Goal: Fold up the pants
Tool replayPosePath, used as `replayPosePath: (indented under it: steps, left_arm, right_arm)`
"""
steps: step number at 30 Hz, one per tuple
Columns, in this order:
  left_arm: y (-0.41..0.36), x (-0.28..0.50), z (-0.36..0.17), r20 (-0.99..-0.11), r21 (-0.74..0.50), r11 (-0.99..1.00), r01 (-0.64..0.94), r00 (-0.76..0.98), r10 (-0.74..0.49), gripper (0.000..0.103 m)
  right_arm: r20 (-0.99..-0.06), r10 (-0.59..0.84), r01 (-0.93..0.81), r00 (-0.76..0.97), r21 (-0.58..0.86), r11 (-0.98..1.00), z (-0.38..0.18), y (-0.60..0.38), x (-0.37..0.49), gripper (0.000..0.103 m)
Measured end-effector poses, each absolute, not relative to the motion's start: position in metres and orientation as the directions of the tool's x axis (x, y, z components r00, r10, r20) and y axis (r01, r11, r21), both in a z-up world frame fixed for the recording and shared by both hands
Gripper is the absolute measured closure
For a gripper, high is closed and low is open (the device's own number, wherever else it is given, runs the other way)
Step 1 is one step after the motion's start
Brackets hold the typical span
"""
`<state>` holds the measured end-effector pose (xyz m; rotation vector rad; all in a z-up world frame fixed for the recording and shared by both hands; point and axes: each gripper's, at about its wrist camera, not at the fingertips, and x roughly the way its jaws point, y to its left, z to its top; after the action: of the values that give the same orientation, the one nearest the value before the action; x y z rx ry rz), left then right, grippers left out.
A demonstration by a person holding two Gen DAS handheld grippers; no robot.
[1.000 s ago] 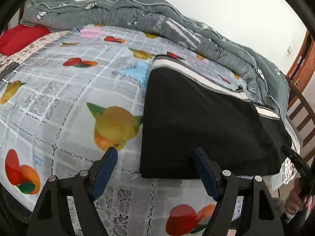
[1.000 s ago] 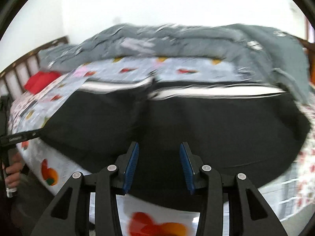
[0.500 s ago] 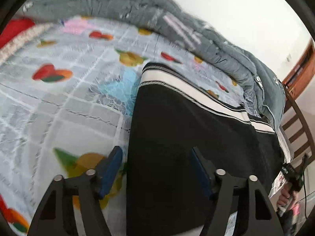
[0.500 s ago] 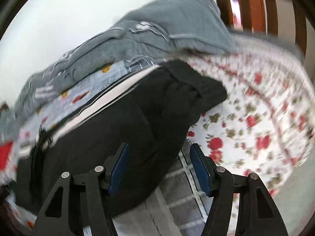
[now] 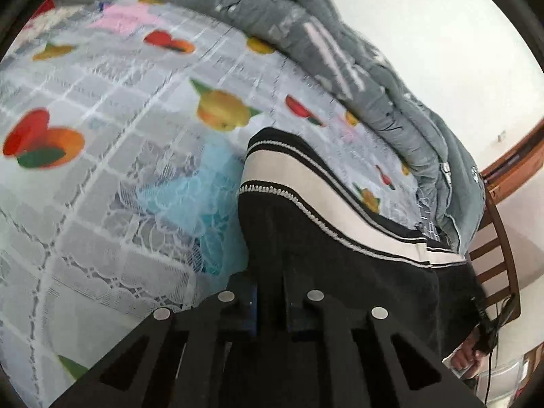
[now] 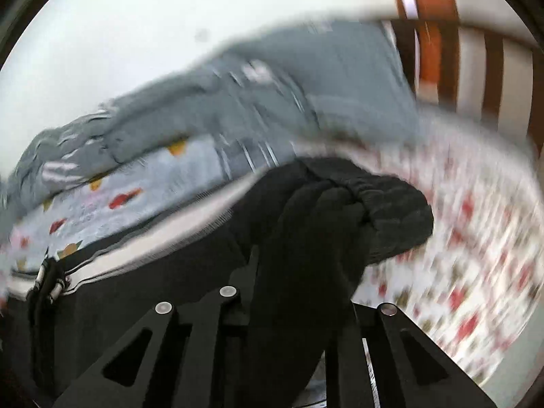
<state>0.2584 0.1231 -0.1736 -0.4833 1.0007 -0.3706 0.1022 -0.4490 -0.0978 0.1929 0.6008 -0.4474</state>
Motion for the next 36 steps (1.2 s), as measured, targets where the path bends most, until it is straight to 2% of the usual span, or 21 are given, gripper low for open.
replayPosePath:
  steps: [6,12,13,15,18,20,21,22,23,24,26,29,36]
  left_arm:
    - [0.152,0.264,-0.140,-0.659,-0.544,0.835,0.084,0.574,-0.487,0.093]
    - [0.226,0.265,-0.127,-0.683,-0.473,0.881,-0.006,0.634,-0.363,0.093]
    - [0.239,0.264,-0.128,-0.704,-0.433,0.901,-0.029,0.635,-0.318,0.093]
    - [0.254,0.263,-0.135,-0.737,-0.381,0.922,-0.072,0.625,-0.256,0.091]
    - [0.270,0.255,-0.156,-0.789,-0.326,0.935,-0.141,0.585,-0.187,0.078]
    - [0.274,0.247,-0.165,-0.808,-0.285,0.942,-0.176,0.573,-0.137,0.074]
    - [0.276,0.240,-0.168,-0.806,-0.290,0.942,-0.170,0.573,-0.145,0.060]
    - [0.281,0.230,-0.172,-0.800,-0.309,0.938,-0.159,0.576,-0.166,0.052]
    - [0.283,0.221,-0.174,-0.790,-0.329,0.933,-0.145,0.585,-0.187,0.047]
    - [0.286,0.213,-0.175,-0.778,-0.347,0.929,-0.128,0.593,-0.209,0.047]
    - [0.289,0.191,-0.179,-0.753,-0.393,0.915,-0.092,0.604,-0.262,0.047]
    - [0.289,0.164,-0.184,-0.720,-0.445,0.894,-0.054,0.615,-0.322,0.047]
    - [0.289,0.142,-0.195,-0.683,-0.511,0.857,-0.061,0.635,-0.362,0.046]
  right_arm:
    - [-0.465,-0.310,0.361,0.829,0.022,0.932,-0.041,-0.392,0.114,0.092]
    - [-0.414,-0.123,0.165,0.902,0.067,0.984,-0.025,-0.348,0.124,0.092]
    - [-0.425,-0.105,0.143,0.899,0.059,0.988,-0.031,-0.343,0.125,0.092]
    - [-0.508,-0.074,0.114,0.858,0.048,0.992,-0.058,-0.336,0.139,0.091]
    - [-0.666,-0.090,0.145,0.740,0.028,0.989,-0.111,-0.336,0.158,0.087]
    - [-0.751,-0.111,0.177,0.651,0.008,0.984,-0.142,-0.339,0.162,0.083]
    - [-0.754,-0.090,0.177,0.650,0.036,0.984,-0.149,-0.343,0.156,0.080]
    - [-0.741,-0.075,0.178,0.668,0.061,0.982,-0.149,-0.347,0.147,0.076]
    - [-0.736,-0.080,0.186,0.672,0.064,0.980,-0.146,-0.350,0.137,0.067]
    - [-0.739,-0.088,0.190,0.668,0.054,0.980,-0.144,-0.350,0.132,0.061]
    - [-0.735,-0.126,0.203,0.666,0.016,0.979,-0.137,-0.349,0.121,0.056]
    - [-0.729,-0.146,0.210,0.668,-0.004,0.978,-0.132,-0.348,0.105,0.055]
    - [-0.709,-0.140,0.202,0.692,0.003,0.979,-0.122,-0.346,0.065,0.054]
